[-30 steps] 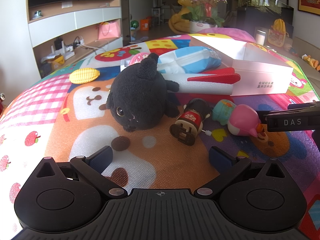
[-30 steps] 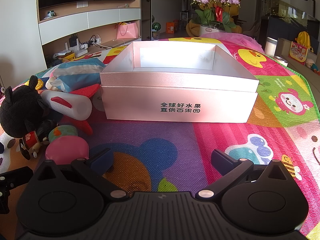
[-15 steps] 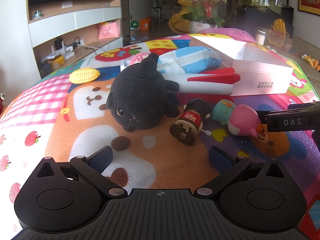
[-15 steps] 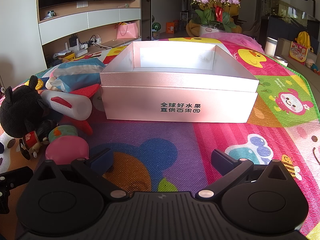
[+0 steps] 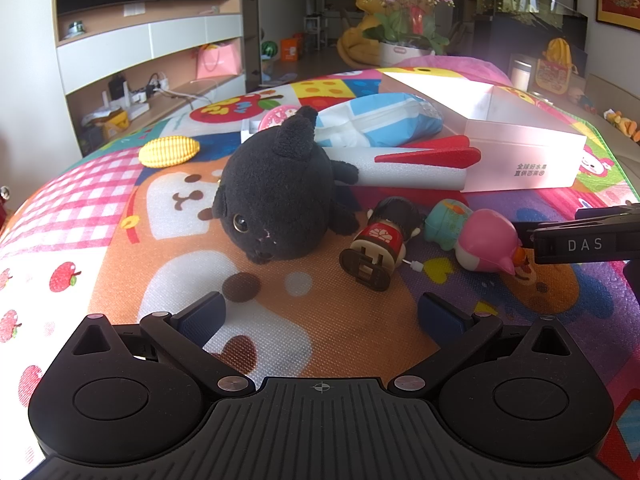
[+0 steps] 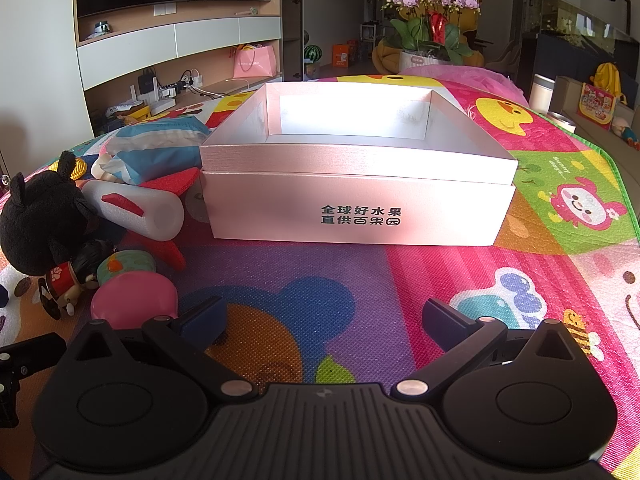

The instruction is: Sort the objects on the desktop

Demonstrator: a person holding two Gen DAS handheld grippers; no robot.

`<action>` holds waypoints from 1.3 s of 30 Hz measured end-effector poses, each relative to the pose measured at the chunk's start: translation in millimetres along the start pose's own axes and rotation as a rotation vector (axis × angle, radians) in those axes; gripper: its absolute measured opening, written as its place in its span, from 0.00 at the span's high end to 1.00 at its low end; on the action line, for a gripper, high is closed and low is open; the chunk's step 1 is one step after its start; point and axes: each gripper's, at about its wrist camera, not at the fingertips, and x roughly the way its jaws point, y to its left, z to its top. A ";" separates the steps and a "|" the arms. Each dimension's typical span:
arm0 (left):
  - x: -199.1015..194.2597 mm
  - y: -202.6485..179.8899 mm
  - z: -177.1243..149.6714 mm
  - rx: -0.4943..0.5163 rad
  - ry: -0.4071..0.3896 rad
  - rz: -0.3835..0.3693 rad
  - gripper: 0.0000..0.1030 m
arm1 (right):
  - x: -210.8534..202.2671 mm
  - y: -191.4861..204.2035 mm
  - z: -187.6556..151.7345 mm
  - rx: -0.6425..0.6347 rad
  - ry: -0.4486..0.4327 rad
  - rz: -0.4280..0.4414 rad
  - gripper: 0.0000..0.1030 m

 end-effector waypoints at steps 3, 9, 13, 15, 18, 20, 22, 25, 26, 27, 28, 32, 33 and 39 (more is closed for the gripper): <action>-0.2 -0.3 -0.1 0.000 0.000 0.000 0.00 | 0.1 -0.1 0.0 0.000 0.000 0.000 0.00; 0.0 0.0 0.0 0.000 0.000 0.000 0.00 | 0.4 -0.4 0.1 0.000 0.000 0.000 0.00; -0.1 -0.2 -0.1 0.000 0.000 0.000 0.00 | 0.5 -0.4 0.1 0.000 0.000 0.000 0.00; -0.3 -0.3 -0.1 0.001 0.000 0.001 0.00 | 0.5 -0.4 0.1 0.000 0.000 0.000 0.00; 0.0 0.0 0.0 0.000 0.000 0.000 0.00 | 0.5 -0.3 0.1 0.000 0.000 0.000 0.00; 0.0 0.0 -0.1 0.000 0.000 0.000 0.00 | 0.5 -0.3 0.1 0.000 0.000 0.000 0.00; 1.7 0.7 0.1 0.001 0.001 0.001 0.00 | 0.5 -0.3 0.1 0.000 0.000 0.000 0.00; 1.7 0.9 0.1 0.000 0.000 0.000 0.00 | 0.5 -0.3 0.1 0.000 0.000 0.000 0.00; 1.8 0.8 0.2 0.000 0.000 0.000 0.00 | 0.4 -0.2 0.1 0.000 0.000 0.000 0.00; 2.5 1.0 0.8 -0.001 0.000 -0.001 0.00 | 0.5 -0.2 0.1 0.000 0.000 0.000 0.00; 2.5 0.9 0.8 -0.001 0.000 -0.001 0.00 | 0.5 -0.2 0.1 0.000 0.000 0.000 0.00; 2.4 0.8 0.7 0.001 0.001 0.001 0.00 | 0.4 -0.2 0.0 0.000 0.000 0.000 0.00; 2.4 0.8 0.6 0.001 0.001 0.001 0.00 | 0.4 -0.3 0.1 0.000 0.000 0.000 0.00; 3.0 1.8 1.8 -0.001 0.001 0.005 0.00 | 0.5 -0.7 0.3 0.000 0.000 -0.001 0.00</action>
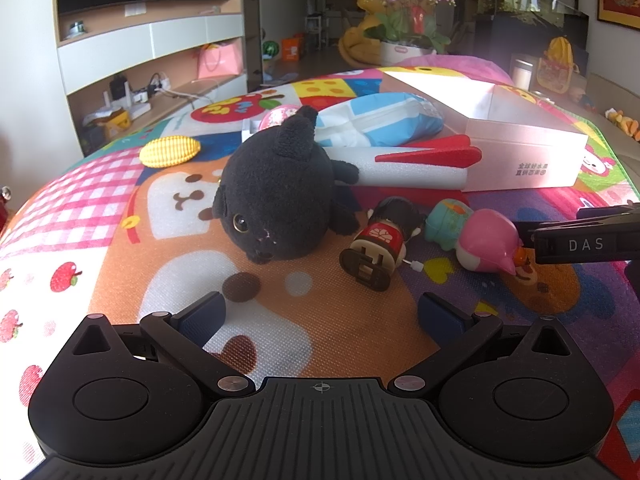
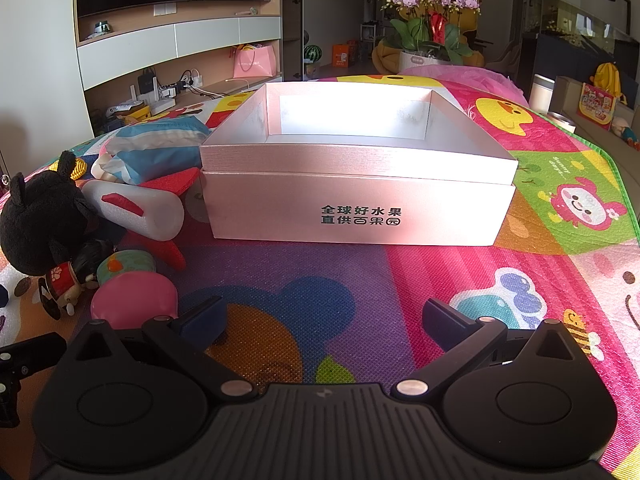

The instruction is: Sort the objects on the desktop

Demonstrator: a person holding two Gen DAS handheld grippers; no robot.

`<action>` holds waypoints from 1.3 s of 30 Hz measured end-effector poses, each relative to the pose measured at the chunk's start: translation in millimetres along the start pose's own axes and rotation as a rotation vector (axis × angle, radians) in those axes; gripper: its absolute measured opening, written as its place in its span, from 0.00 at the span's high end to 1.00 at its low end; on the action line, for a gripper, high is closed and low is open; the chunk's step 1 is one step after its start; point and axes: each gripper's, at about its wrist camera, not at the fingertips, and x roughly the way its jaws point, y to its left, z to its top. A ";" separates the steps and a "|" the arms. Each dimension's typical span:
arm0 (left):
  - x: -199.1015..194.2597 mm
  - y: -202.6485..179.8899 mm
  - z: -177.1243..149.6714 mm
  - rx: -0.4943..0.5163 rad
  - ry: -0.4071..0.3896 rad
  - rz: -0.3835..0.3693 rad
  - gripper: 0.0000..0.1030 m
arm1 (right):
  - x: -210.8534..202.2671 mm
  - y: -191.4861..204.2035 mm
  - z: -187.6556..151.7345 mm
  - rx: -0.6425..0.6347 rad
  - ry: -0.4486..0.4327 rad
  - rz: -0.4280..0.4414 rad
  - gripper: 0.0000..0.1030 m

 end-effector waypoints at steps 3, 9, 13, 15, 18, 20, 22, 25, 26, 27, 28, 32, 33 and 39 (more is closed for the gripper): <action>0.2 0.0 0.1 0.000 0.000 0.000 0.00 | 0.1 -0.3 0.1 0.000 0.000 0.000 0.00; -0.1 -0.1 -0.2 -0.001 0.000 0.000 0.00 | 0.7 -0.5 -0.1 -0.002 0.001 -0.002 0.00; 0.1 -0.1 0.0 0.001 0.006 -0.001 0.00 | 1.1 -0.4 -0.2 0.001 0.003 0.001 0.00; 1.1 0.4 1.4 0.001 0.017 -0.003 0.00 | 1.0 -1.1 2.9 -0.011 0.033 0.006 0.00; 2.1 0.4 3.3 0.004 0.033 -0.005 0.00 | 4.6 -3.4 10.7 -0.006 0.075 0.006 0.00; 2.1 -0.2 3.9 0.006 0.038 -0.003 0.00 | -2.9 -2.0 9.2 0.011 0.091 -0.001 0.00; 1.5 0.0 3.4 0.006 0.035 -0.004 0.00 | -13.5 0.6 0.3 0.005 0.101 -0.002 0.00; 1.3 -0.2 2.9 0.005 0.031 -0.003 0.00 | -24.5 -0.8 -9.0 -0.018 0.100 0.027 0.00; 1.2 -0.4 2.7 0.004 0.031 -0.001 0.00 | -27.0 -1.6 -10.1 -0.026 0.104 0.039 0.00; 0.7 -0.8 2.8 0.002 0.033 0.000 0.00 | -29.3 -2.5 -11.2 -0.034 0.108 0.050 0.00; 0.6 -0.8 3.0 0.002 0.035 -0.001 0.00 | -32.1 -3.0 -12.0 -0.038 0.114 0.059 0.00; 0.2 3.6 4.8 0.018 0.045 -0.029 0.00 | -51.2 -0.9 -13.8 -0.024 0.057 0.156 0.00; -0.6 5.9 5.3 0.018 0.046 -0.043 0.00 | -54.4 3.6 -13.0 -0.042 0.040 0.171 0.00; -9.8 22.2 13.7 -0.054 0.020 -0.023 0.00 | -45.2 28.9 -0.6 -0.146 0.036 0.241 0.00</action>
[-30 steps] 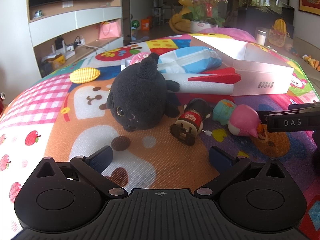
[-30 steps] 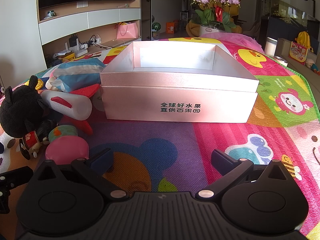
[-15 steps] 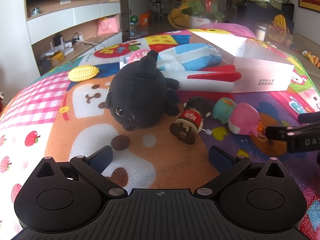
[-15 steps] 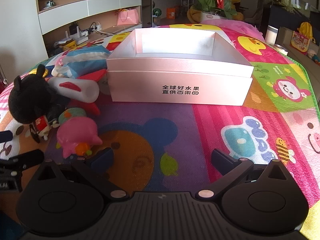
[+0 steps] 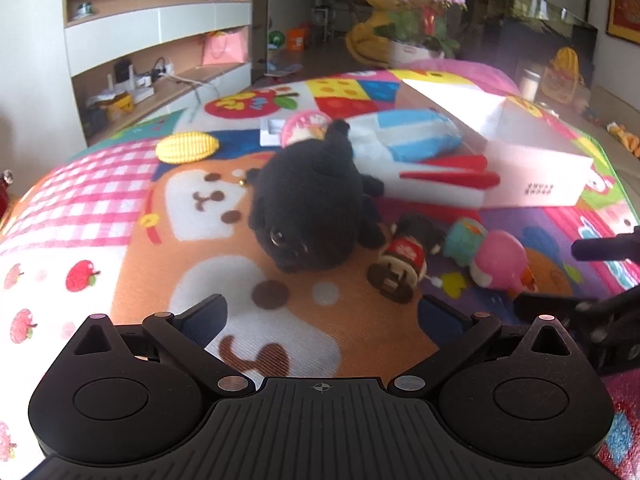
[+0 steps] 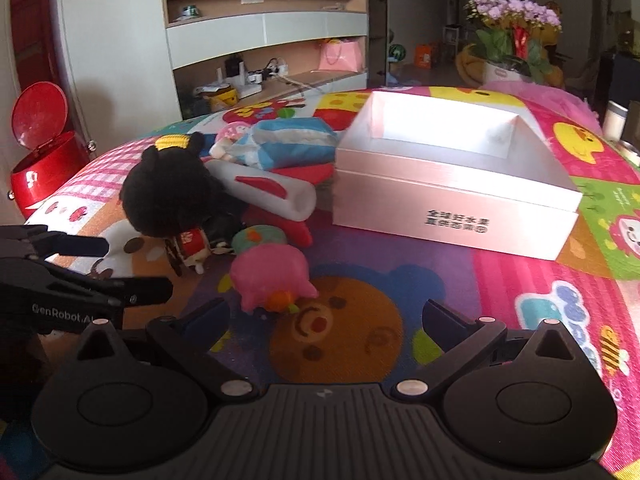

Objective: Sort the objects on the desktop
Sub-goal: 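Reach the left gripper down and grasp the red-and-white toy figurine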

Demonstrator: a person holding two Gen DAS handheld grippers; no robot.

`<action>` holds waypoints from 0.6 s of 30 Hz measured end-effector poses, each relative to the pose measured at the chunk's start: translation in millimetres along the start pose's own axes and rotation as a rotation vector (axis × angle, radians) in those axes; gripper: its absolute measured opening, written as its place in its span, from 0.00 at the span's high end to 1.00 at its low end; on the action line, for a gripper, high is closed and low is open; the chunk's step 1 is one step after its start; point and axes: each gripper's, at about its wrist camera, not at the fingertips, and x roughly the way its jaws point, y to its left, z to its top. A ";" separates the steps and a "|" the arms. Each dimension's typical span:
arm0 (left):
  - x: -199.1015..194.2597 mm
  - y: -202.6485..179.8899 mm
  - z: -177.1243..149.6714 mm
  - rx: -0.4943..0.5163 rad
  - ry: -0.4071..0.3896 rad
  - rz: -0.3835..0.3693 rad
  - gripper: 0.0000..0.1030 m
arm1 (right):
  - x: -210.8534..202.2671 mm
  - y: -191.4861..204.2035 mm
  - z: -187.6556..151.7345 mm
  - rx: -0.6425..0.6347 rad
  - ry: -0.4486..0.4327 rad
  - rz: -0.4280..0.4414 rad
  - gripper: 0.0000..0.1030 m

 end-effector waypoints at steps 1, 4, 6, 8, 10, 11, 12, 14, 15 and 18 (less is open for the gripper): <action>-2.3 -0.7 2.5 0.006 -0.013 -0.005 0.00 | 3.3 3.2 2.2 -0.024 0.010 0.002 0.00; -7.1 -8.2 8.2 0.028 -0.041 -0.066 0.00 | 9.6 5.1 4.0 -0.091 -0.012 -0.165 0.00; -7.0 -16.4 10.6 0.045 -0.043 -0.151 0.00 | 8.2 -5.1 3.3 -0.064 -0.028 -0.268 0.00; -2.8 -24.5 12.7 0.071 -0.044 -0.206 0.00 | 1.5 -20.7 -0.4 -0.001 -0.024 -0.274 0.00; 5.6 -29.2 16.3 0.092 -0.052 -0.229 0.00 | -4.4 -31.2 -7.6 0.054 -0.002 -0.252 0.00; 9.9 -28.9 19.4 0.090 -0.057 -0.228 0.00 | -6.4 -33.5 -11.9 0.068 0.008 -0.244 0.00; 14.2 -25.8 24.0 0.080 -0.062 -0.221 0.00 | -7.6 -35.0 -16.0 0.076 0.017 -0.235 0.00; 22.8 -17.3 34.0 0.061 -0.067 -0.188 0.00 | -8.1 -36.9 -23.9 0.100 0.038 -0.217 0.00; 26.9 -12.3 38.3 0.057 -0.067 -0.164 0.00 | -8.0 -38.1 -26.6 0.119 0.047 -0.206 0.00; 28.2 -0.2 43.9 0.040 -0.061 -0.133 0.00 | -7.7 -40.7 -28.1 0.155 0.049 -0.191 0.00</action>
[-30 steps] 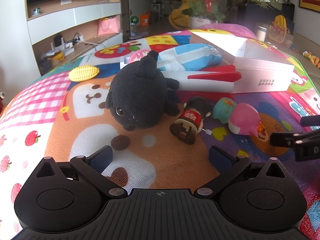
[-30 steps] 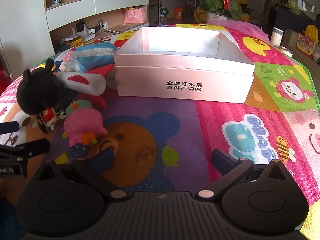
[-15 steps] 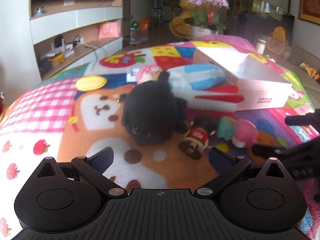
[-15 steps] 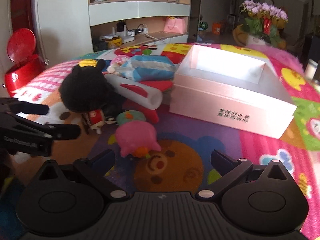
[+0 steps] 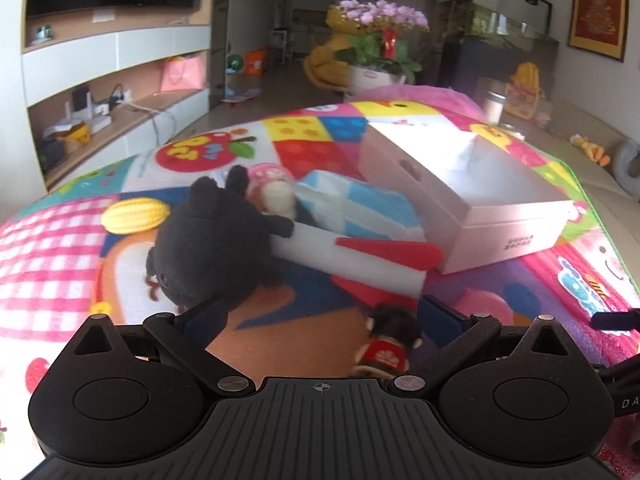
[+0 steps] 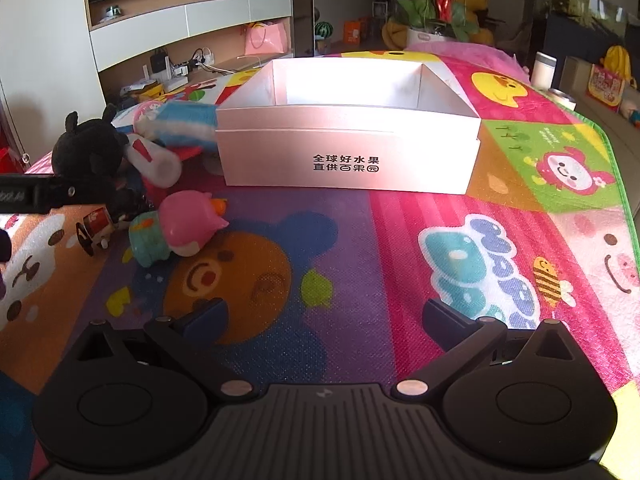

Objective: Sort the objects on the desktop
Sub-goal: 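Reach the left gripper down and grasp the red-and-white toy figurine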

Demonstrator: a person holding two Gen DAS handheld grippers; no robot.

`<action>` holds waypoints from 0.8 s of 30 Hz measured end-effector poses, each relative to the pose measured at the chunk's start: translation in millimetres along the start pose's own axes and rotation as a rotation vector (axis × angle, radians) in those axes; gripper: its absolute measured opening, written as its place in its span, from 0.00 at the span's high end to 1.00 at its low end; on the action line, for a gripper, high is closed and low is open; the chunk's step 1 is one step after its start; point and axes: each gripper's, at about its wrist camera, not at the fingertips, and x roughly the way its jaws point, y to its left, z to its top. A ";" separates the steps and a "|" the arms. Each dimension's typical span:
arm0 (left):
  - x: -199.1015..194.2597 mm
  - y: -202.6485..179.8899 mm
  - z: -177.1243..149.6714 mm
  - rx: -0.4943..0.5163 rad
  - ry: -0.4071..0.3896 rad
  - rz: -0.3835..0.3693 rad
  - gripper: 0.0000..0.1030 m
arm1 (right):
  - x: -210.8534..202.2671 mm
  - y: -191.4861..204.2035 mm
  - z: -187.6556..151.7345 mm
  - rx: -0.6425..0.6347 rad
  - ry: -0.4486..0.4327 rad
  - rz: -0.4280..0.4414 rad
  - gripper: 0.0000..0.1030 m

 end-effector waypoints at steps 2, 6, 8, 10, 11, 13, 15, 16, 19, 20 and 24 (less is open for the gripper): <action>-9.7 0.3 -3.6 -0.008 -0.003 -0.049 0.00 | 0.6 1.9 -0.7 0.007 0.001 -0.007 0.00; -15.4 -23.7 -22.5 0.091 0.007 -0.011 0.09 | 0.5 2.6 -2.7 0.007 0.000 -0.010 0.00; -11.7 -32.7 -29.4 0.149 0.038 0.005 0.26 | 0.1 3.3 -2.6 0.004 -0.001 -0.012 0.00; -7.8 -35.1 -32.6 0.191 0.052 0.052 0.25 | -0.3 2.4 -3.6 0.004 -0.006 -0.010 0.00; -7.6 -33.8 -33.2 0.205 0.043 0.094 0.25 | -0.4 2.1 -3.8 0.005 -0.009 -0.009 0.00; -8.2 -24.9 -32.5 0.226 0.024 0.191 0.24 | -0.1 1.9 -2.9 0.005 -0.010 -0.009 0.00; -9.3 -10.1 -30.4 0.219 0.016 0.266 0.19 | -0.3 2.7 -2.8 0.003 -0.012 -0.013 0.00; -10.3 -2.5 -29.5 0.199 0.021 0.275 0.19 | -0.4 3.0 -2.7 0.003 -0.013 -0.014 0.00; -17.5 14.2 -25.1 0.102 0.041 0.128 0.13 | -0.2 3.4 -2.6 0.004 -0.015 -0.014 0.00; -18.9 14.8 -24.5 0.083 0.044 0.064 0.11 | -0.3 3.4 -2.4 0.004 -0.015 -0.014 0.00; -6.6 -1.2 -21.9 0.152 0.031 -0.001 0.11 | -0.4 3.1 -2.6 0.004 -0.015 -0.014 0.00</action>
